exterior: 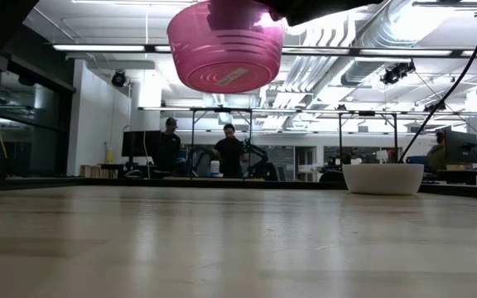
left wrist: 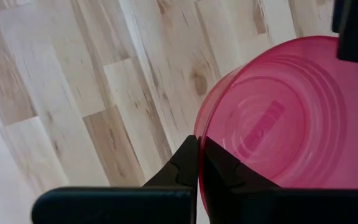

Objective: Nest bowls inside each other
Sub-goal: Stack the pink bowl on top of the yellow bowl

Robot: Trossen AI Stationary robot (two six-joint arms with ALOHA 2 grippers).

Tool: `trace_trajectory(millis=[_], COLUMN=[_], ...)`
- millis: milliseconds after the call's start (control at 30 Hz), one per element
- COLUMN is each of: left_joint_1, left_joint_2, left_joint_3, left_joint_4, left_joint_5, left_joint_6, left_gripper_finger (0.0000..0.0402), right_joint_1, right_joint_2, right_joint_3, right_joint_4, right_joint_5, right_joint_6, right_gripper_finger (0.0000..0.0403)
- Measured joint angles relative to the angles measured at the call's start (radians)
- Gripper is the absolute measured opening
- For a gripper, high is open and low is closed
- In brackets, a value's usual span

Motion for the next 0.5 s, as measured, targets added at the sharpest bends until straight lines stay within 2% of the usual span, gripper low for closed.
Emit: trace_trajectory(millis=[167,500], left_joint_1=[0.0,0.0], left_joint_2=[0.0,0.001], left_joint_3=[0.0,0.0], left_joint_4=[0.002,-0.005], left_joint_5=[-0.005,0.018], left_joint_6=[0.002,0.014], left_gripper_finger=[0.0,0.0001], right_joint_1=[-0.009,-0.016], right_joint_2=[0.0,0.0], right_joint_3=[0.0,0.001], right_joint_4=[0.012,0.034], right_joint_5=[-0.025,-0.059], right_joint_6=[-0.017,-0.04], right_gripper_finger=[0.0098,0.0033])
